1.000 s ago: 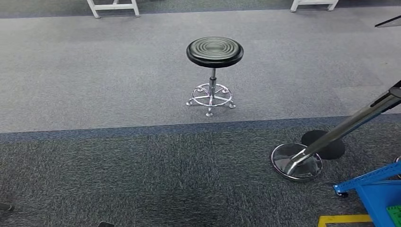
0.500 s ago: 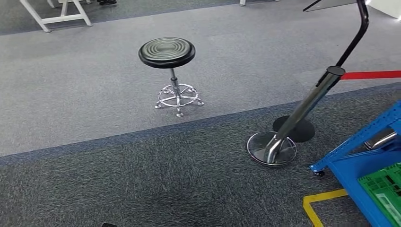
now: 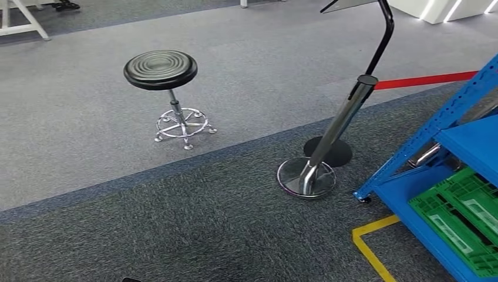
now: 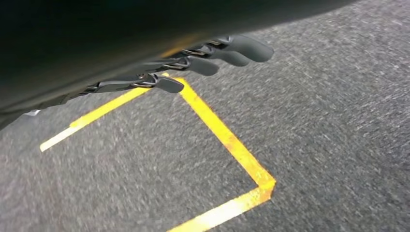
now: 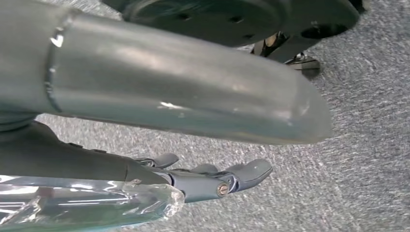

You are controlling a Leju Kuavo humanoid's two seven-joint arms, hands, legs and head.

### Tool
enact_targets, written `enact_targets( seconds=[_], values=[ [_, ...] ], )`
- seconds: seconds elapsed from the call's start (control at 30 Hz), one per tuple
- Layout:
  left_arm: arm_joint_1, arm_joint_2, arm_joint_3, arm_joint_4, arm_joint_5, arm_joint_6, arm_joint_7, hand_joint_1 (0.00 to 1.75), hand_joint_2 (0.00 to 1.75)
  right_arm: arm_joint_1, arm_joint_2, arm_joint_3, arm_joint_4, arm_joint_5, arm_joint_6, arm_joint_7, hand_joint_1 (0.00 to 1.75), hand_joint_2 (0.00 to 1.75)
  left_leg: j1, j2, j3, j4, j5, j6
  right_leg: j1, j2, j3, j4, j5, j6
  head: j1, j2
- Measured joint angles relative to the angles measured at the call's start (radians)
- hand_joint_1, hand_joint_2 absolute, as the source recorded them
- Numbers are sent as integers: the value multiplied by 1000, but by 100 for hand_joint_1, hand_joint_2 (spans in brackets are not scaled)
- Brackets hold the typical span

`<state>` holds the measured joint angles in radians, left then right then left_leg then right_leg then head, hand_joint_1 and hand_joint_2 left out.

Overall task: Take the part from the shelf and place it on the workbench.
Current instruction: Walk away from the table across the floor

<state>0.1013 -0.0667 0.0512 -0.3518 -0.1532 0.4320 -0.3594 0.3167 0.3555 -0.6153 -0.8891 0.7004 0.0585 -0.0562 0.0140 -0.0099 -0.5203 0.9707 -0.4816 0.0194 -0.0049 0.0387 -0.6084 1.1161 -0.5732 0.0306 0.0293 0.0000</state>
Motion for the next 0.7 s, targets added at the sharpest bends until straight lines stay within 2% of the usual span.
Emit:
enact_targets(
  seconds=[0.07,0.1,0.13,0.17,0.2,0.27,0.3,0.37,0.4,0.43,0.47,0.53,0.57,0.6,0.63,0.67,0.7],
  values=[
    [3,0,1,0,0,0,0,0,0,-2,0,0,0,0,0,0,0,0,-2,29,-1,1,-1,2,-3,-25,-59,120,-51,8,3,0],
    [4,-1,1,0,0,0,0,0,0,-2,0,0,0,0,0,0,0,0,-3,44,-1,1,-2,1,-6,-29,-73,150,-55,13,3,0],
    [3,-1,1,0,0,0,0,0,0,0,0,0,0,0,0,0,0,0,-2,57,0,1,-3,0,-9,-34,-68,143,-40,16,3,0],
    [3,-2,1,0,0,0,0,0,0,1,0,-1,0,0,0,0,0,0,-2,70,1,2,-5,-2,-11,-41,-42,98,-10,19,3,0],
    [2,-2,1,0,0,0,0,0,0,1,0,-1,0,0,0,0,0,0,-2,81,4,3,-7,-6,-13,-59,-3,30,24,20,3,0],
    [1,-3,2,0,0,0,0,0,0,-3,0,-3,-1,0,0,-1,0,0,-7,100,8,10,-14,-18,-11,-95,59,-83,60,12,2,0],
    [1,-3,2,0,0,-1,0,0,0,-5,0,-3,-1,1,0,-2,0,0,-9,107,9,13,-17,-24,-9,-103,70,-107,62,5,0,0],
    [-2,-2,2,0,-2,-2,0,0,0,-6,0,-5,0,6,0,-7,0,0,-9,123,13,14,-19,-35,-6,-88,65,-110,62,-12,-5,0],
    [-4,-3,2,0,-3,-2,0,0,0,-6,0,-7,1,9,0,-10,0,0,-7,121,14,17,-22,-40,-7,-80,64,-111,64,-18,-5,0],
    [-5,-3,3,0,-5,-2,0,0,0,-6,0,-10,2,13,0,-13,0,0,-5,104,12,29,-36,-45,-8,-71,64,-112,66,-24,-6,0],
    [-4,-3,3,0,-7,-3,0,0,0,-8,0,-12,2,16,0,-15,0,0,-3,81,1,59,-62,-50,-10,-61,65,-113,70,-30,-7,0],
    [-1,-3,5,0,-10,-4,-1,0,0,-15,0,-14,4,19,0,-19,0,0,-1,33,-47,175,-133,-54,-11,-39,63,-112,76,-39,-9,0],
    [1,-3,6,0,-10,-4,-1,0,0,-18,0,-14,5,19,0,-20,0,0,-1,25,-74,237,-160,-54,-9,-26,61,-112,78,-42,-10,0],
    [2,-4,7,0,-10,-4,-2,0,0,-19,0,-15,7,20,0,-21,0,0,-1,22,-93,278,-168,-53,-8,-13,60,-112,79,-44,-10,0],
    [3,-4,8,0,-10,-4,-2,0,0,-20,0,-17,9,21,0,-22,0,0,-1,20,-98,286,-156,-50,-6,1,61,-111,80,-44,-10,0],
    [3,-4,9,0,-10,-5,-3,0,0,-20,0,-19,11,23,0,-24,0,0,-1,16,-86,256,-125,-45,-5,15,62,-111,80,-44,-10,0],
    [2,-3,10,0,-10,-5,-5,0,0,-20,0,-21,13,26,0,-26,0,0,-2,3,-63,200,-84,-39,-5,29,63,-111,81,-43,-11,0]
  ],
)
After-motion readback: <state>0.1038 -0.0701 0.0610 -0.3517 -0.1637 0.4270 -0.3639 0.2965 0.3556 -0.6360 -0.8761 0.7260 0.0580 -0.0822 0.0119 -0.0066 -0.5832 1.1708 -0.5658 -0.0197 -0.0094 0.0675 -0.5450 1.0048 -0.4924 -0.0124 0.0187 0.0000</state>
